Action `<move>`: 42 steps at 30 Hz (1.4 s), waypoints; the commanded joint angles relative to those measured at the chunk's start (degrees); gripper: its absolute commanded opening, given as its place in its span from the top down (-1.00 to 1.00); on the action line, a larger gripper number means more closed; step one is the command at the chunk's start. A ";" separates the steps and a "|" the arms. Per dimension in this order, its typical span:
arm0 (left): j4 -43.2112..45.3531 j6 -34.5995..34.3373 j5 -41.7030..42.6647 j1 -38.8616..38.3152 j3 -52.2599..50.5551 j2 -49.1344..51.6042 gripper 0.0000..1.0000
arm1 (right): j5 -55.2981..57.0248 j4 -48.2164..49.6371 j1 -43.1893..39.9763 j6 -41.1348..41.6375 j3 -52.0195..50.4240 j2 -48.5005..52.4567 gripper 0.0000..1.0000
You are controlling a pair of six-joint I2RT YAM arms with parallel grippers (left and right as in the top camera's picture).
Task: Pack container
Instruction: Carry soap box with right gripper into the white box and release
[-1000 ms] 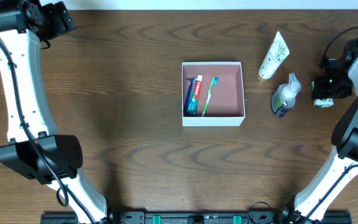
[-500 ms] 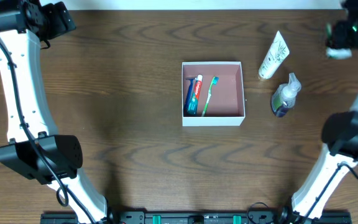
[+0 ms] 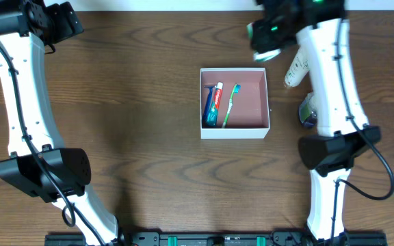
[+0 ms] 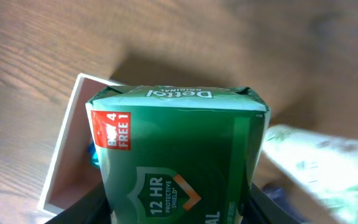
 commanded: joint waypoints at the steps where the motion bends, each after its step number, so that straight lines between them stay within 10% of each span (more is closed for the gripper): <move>1: -0.11 0.33 -0.68 0.15 0.02 0.28 -0.96 | 3.76 0.07 2.62 12.26 -3.26 -0.66 0.10; 12: -0.11 0.33 -0.70 0.15 0.02 0.28 -0.96 | 1.25 6.36 6.67 26.03 -19.26 -0.66 0.11; 42: -0.11 0.33 -0.68 0.15 0.02 0.28 -0.96 | 0.55 32.79 8.50 18.53 -48.65 -0.63 -0.07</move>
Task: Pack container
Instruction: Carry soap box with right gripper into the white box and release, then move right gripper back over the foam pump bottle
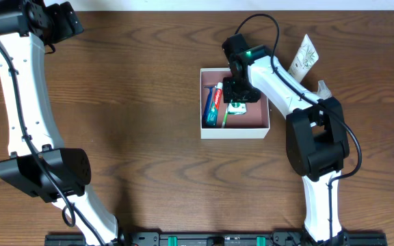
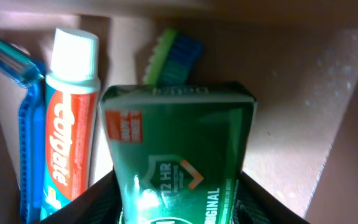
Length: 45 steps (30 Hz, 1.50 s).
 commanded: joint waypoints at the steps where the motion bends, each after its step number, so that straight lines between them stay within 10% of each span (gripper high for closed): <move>1: -0.13 0.33 -0.70 0.15 0.02 0.28 -0.96 | -0.81 0.98 1.81 -1.88 -0.83 -0.63 -0.08; 12: -0.13 0.33 -0.70 0.15 0.02 0.28 -0.96 | -2.86 1.77 3.02 -2.23 -0.85 -0.57 -0.18; 25: -0.13 0.33 -0.70 0.15 0.02 0.28 -0.96 | -2.67 0.61 1.57 -2.27 1.75 -0.59 -0.83; 45: -0.13 0.33 -0.70 0.15 0.02 0.28 -0.96 | 7.61 -26.99 -9.90 -18.69 49.46 -0.59 -0.99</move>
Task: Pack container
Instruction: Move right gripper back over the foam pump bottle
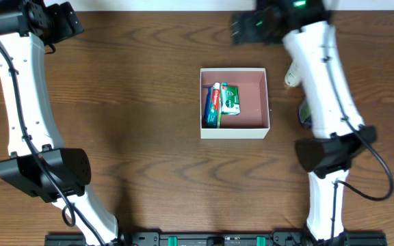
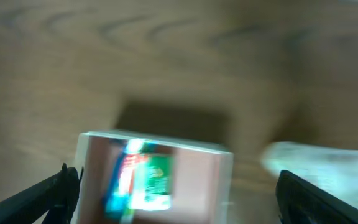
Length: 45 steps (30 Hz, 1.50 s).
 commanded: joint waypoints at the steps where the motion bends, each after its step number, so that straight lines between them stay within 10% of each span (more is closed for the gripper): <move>1: -0.13 0.33 -0.70 0.15 0.02 0.28 -0.96 | 3.37 -2.49 -3.67 -9.79 0.94 -0.02 -0.99; 30: -0.13 0.33 -0.70 0.15 0.02 0.28 -0.96 | 2.93 -15.34 -14.69 -14.88 0.31 -7.41 -0.98; 45: -0.13 0.33 -0.70 0.15 0.02 0.28 -0.96 | 0.57 -15.32 -18.14 -16.28 -27.12 -16.52 -0.98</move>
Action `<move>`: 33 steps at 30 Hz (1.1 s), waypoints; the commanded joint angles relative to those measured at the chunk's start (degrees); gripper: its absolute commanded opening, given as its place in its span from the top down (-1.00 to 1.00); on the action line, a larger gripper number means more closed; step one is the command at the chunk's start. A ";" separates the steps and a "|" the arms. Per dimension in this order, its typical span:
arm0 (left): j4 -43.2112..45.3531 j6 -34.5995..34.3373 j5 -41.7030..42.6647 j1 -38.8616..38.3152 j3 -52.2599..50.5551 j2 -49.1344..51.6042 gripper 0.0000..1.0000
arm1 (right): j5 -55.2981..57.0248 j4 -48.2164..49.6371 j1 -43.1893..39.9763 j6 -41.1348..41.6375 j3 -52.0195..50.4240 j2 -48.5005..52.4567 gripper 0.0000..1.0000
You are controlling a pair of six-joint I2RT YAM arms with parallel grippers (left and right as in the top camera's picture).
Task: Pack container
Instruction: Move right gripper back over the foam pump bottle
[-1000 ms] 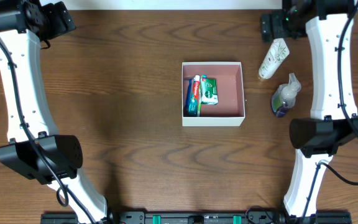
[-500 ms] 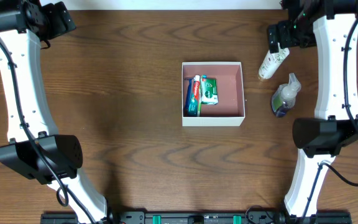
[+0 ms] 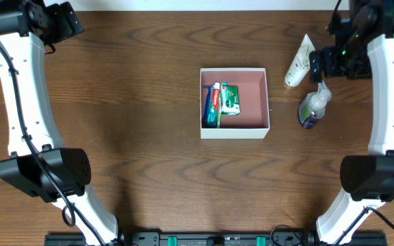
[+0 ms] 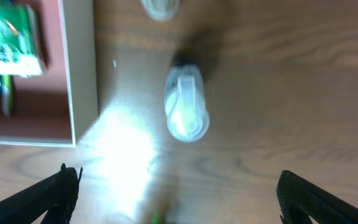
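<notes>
The white box with a pink inside [image 3: 252, 109] sits mid-table and holds a blue razor, a toothpaste tube [image 3: 215, 102], a toothbrush and a green soap box [image 3: 231, 100]. To its right stand a pump bottle [image 3: 312, 109] and a white tube [image 3: 298, 61]. My right gripper [image 3: 323, 65] hangs open high above the pump bottle [image 4: 186, 112], with its fingers [image 4: 61, 193] spread wide and nothing between them. The box edge [image 4: 79, 74] shows at the left of the wrist view. My left gripper [image 3: 70, 20] is at the far left corner; I cannot tell its state.
Dark wooden table [image 3: 135, 137] all round the box. The left arm runs down the left side, the right arm down the right side. A bright glare patch lies on the wood in the right wrist view.
My right gripper has moved from behind the box to the right, and is now open above the pump bottle. The box contents are unchanged.
My right gripper held the green soap box above the box's far edge. Then it was down inside the box with the soap beside the toothpaste. Then it was open and raised behind the box, the soap left inside. Now it is over the pump bottle.
</notes>
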 commanded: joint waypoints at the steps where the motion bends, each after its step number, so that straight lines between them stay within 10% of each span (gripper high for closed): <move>1: -0.13 0.35 -0.70 0.15 0.02 0.28 -0.96 | 0.85 -0.20 -0.39 -1.36 -4.17 -0.57 -0.98; 33: -0.13 0.35 -0.70 0.15 0.02 0.28 -0.96 | -6.99 21.07 -3.58 -12.07 -23.61 -0.24 -0.94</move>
